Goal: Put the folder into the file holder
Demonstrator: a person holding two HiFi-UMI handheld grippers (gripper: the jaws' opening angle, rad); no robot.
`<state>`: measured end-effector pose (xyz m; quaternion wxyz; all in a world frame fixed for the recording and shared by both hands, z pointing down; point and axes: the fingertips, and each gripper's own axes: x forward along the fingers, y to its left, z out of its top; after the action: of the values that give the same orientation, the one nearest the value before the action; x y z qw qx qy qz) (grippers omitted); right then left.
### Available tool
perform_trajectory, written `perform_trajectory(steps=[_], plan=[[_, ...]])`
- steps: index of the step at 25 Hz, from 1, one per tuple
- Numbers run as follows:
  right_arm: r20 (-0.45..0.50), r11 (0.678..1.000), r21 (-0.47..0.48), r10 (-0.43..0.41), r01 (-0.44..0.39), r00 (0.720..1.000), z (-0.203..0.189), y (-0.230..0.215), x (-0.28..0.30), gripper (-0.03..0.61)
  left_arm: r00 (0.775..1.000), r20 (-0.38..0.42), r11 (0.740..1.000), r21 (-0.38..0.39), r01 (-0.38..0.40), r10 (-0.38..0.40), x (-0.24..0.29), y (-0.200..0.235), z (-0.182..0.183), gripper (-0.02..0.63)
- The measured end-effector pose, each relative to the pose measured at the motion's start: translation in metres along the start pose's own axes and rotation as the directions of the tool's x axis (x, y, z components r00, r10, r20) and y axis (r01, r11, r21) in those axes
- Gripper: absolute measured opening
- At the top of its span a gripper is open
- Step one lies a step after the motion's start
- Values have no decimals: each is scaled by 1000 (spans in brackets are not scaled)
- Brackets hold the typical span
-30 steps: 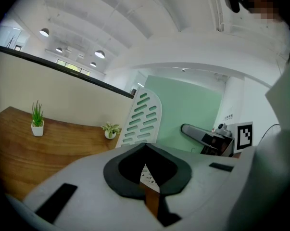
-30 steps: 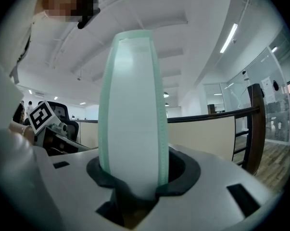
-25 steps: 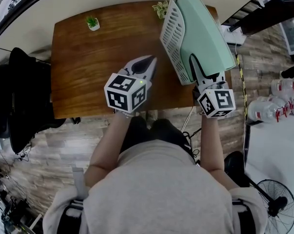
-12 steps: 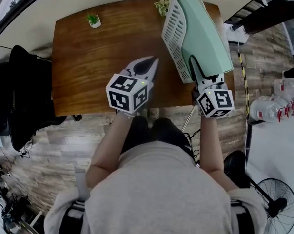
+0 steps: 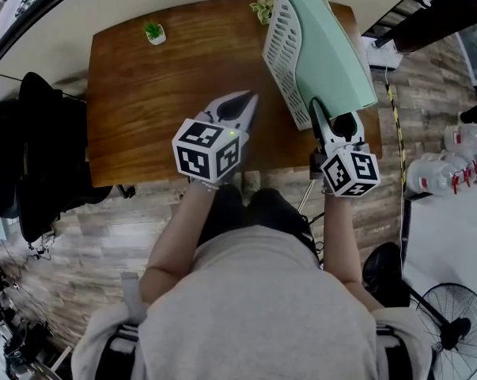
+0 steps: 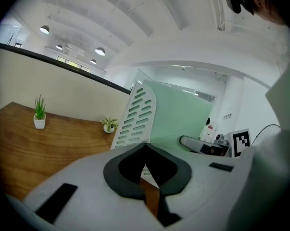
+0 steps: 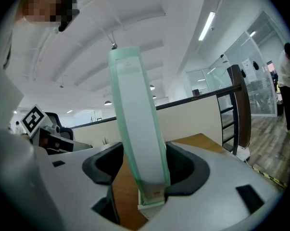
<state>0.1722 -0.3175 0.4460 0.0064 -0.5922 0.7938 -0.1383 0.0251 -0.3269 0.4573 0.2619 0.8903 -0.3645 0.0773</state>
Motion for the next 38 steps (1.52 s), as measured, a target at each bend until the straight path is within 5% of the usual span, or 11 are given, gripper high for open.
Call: perform_trajectory(steps=[15, 24, 38], plan=[[29, 999, 0, -54, 54, 998, 10, 5, -47, 245, 995, -24, 994, 42, 100, -99, -3, -34, -7, 12], [45, 1000, -20, -19, 20, 999, 20, 20, -71, 211, 983, -36, 978, 101, 183, -181, 3, -63, -5, 12], [62, 983, -90, 167, -162, 984, 48, 70, -64, 9, 976, -33, 955, 201, 217, -215, -9, -77, 13, 12]])
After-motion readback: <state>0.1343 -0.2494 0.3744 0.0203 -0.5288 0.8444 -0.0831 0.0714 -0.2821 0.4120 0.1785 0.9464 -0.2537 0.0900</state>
